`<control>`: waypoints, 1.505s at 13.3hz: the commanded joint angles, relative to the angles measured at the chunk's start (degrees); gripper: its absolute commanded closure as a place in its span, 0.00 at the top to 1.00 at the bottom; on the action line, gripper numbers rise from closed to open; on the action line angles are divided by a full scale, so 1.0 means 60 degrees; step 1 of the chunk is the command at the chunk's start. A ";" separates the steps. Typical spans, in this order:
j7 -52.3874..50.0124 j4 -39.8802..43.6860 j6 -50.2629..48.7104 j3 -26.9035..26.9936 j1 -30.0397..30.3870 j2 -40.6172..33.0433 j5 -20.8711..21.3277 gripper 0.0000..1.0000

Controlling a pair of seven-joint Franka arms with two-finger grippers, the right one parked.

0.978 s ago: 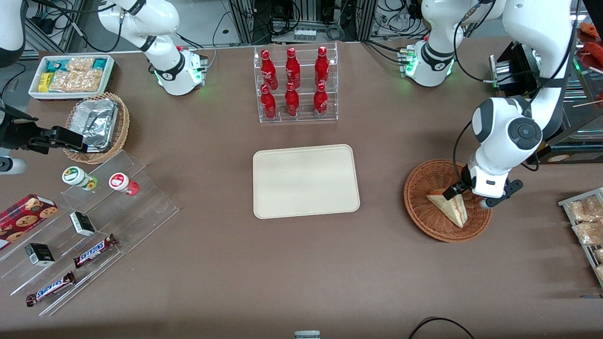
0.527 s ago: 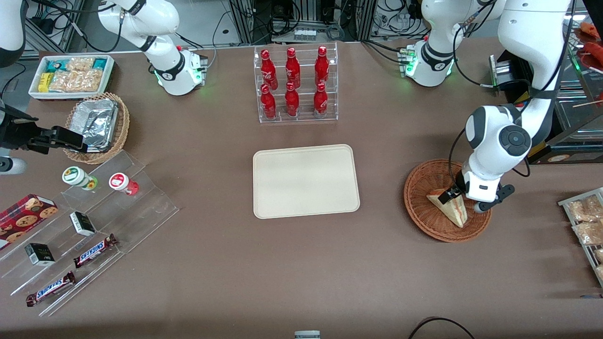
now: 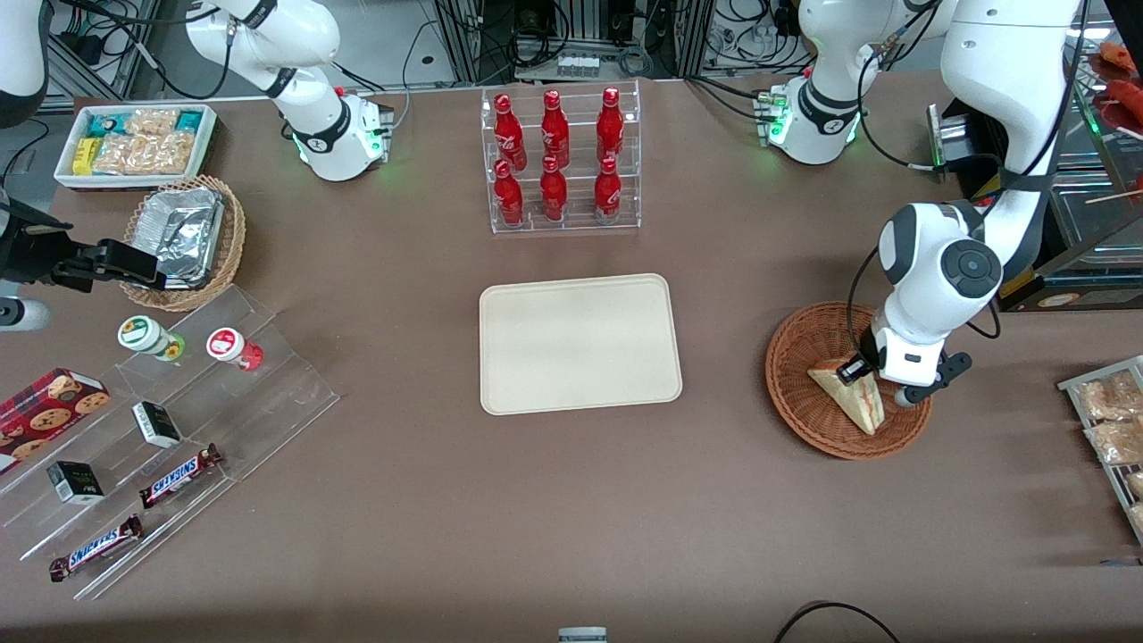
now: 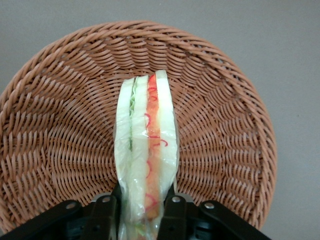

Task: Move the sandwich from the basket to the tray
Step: 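Lift the sandwich and carry it over the beige tray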

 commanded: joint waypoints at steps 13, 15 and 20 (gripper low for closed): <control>-0.0662 0.4822 -0.5509 -0.0135 -0.4946 0.0429 -0.0098 0.00; -0.1143 0.5729 -0.5480 -0.0121 -0.5782 0.1454 -0.0098 0.00; -0.2185 0.6877 -0.5000 -0.0106 -0.7204 0.3376 0.0034 0.00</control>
